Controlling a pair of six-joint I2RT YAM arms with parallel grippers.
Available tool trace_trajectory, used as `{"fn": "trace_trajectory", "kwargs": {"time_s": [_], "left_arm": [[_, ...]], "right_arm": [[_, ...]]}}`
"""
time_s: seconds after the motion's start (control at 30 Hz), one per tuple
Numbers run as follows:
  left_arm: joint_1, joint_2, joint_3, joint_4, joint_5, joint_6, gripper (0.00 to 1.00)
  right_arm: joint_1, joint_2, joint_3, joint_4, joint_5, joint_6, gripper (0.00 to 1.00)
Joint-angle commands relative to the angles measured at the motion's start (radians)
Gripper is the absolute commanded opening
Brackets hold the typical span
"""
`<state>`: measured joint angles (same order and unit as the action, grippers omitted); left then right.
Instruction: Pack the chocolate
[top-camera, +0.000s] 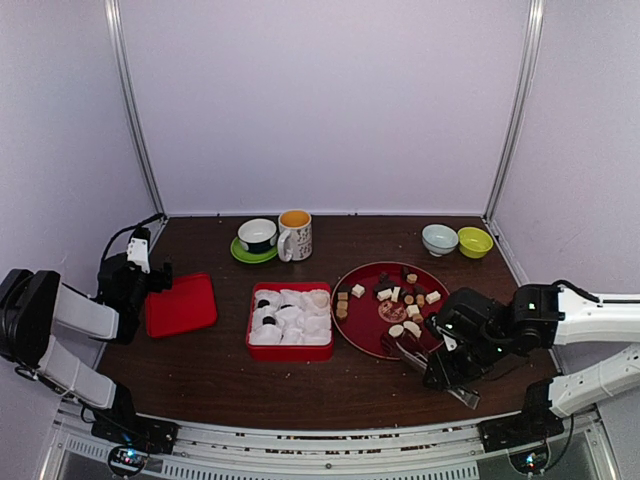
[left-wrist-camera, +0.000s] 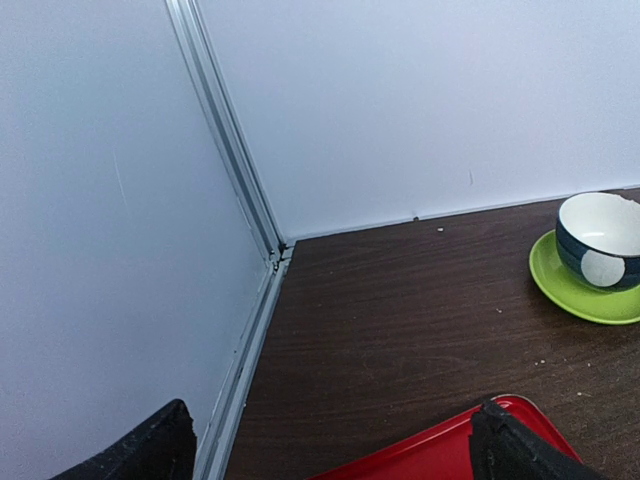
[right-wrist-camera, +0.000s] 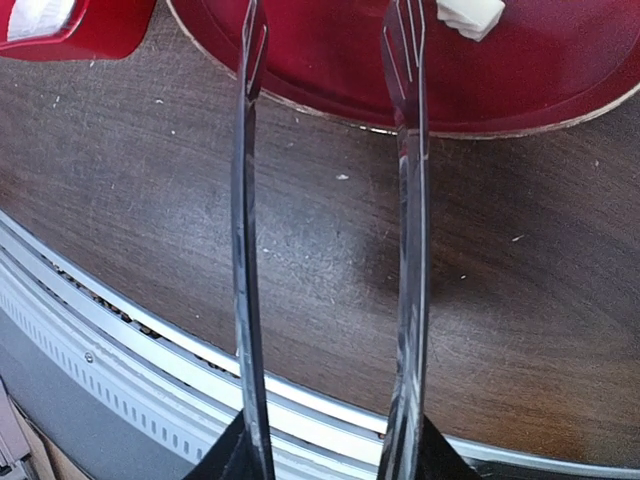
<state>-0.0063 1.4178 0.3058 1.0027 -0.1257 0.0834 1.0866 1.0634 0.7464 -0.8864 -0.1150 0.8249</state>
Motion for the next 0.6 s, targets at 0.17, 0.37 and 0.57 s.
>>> {"fn": "trace_trajectory", "kwargs": {"time_s": [0.17, 0.37, 0.57], "left_arm": [[0.006, 0.006, -0.005, 0.066, 0.012, -0.004, 0.98], [0.006, 0.006, -0.005, 0.066, 0.012, -0.004, 0.98], [0.006, 0.006, -0.004, 0.065, 0.012, -0.003, 0.98]], "right_arm": [[-0.066, -0.013, -0.036, 0.061, 0.008, 0.013, 0.43], [-0.096, 0.042, -0.006, 0.084, 0.011, -0.031, 0.44], [-0.105, 0.127, 0.032, 0.106, 0.008, -0.068, 0.44]]}}
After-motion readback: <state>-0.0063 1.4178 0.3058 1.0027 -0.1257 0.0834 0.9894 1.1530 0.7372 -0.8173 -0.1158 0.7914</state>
